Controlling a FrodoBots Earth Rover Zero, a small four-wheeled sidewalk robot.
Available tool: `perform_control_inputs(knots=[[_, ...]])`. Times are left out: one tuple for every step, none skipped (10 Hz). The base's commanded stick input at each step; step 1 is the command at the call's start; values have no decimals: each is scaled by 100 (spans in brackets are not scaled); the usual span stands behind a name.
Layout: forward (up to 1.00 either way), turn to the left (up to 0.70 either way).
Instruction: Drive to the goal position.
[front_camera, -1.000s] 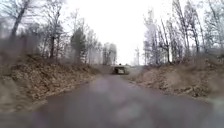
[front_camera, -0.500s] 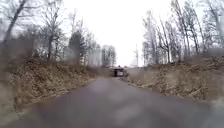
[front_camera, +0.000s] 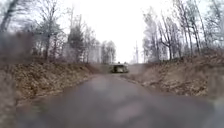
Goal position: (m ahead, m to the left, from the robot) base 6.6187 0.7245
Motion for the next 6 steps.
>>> perform_control_inputs(knots=[[100,0],[100,0],[100,0],[100,0],[100,0],[100,0]])
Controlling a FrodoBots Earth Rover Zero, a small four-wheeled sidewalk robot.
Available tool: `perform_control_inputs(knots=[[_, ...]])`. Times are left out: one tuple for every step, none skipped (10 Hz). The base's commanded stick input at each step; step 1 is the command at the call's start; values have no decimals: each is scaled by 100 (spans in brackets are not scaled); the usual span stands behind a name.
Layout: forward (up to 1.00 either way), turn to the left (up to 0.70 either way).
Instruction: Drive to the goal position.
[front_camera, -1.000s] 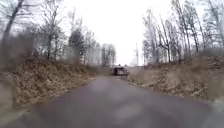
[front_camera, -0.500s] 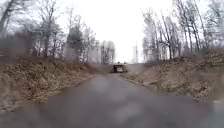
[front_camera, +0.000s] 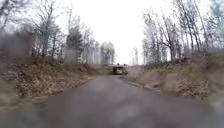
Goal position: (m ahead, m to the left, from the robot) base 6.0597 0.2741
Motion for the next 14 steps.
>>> perform_control_inputs(knots=[[100,0],[100,0],[100,0],[100,0],[100,0],[100,0],[100,0],[100,0],[100,0],[100,0],[100,0],[100,0],[100,0],[100,0]])
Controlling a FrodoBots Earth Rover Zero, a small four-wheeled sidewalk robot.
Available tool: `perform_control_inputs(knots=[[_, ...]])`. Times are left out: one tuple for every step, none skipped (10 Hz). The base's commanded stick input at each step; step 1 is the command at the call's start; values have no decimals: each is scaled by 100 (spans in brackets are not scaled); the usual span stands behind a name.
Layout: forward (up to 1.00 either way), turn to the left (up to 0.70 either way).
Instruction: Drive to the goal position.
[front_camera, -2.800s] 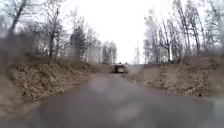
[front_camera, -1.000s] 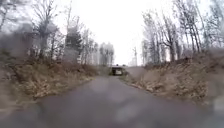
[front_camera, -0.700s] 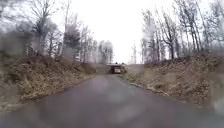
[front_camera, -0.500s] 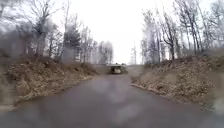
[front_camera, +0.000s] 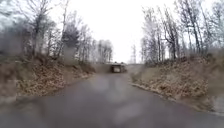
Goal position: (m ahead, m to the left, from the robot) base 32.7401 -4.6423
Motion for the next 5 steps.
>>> perform_control_inputs(knots=[[100,0],[100,0],[100,0],[100,0],[100,0]])
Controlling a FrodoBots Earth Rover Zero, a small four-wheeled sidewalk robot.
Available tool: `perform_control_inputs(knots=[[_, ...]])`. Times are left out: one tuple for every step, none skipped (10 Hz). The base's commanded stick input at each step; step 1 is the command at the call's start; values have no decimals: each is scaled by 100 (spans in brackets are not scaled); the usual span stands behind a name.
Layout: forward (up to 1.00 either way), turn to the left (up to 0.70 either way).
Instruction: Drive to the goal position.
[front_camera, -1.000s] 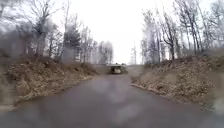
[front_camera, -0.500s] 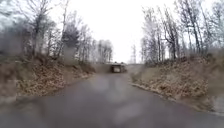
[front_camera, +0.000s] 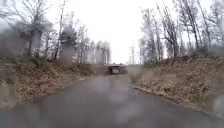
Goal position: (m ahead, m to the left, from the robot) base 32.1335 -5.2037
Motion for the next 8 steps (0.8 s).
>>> perform_control_inputs(knots=[[100,39],[100,40],[100,40],[100,40],[100,40],[100,5],[100,0],[100,0]])
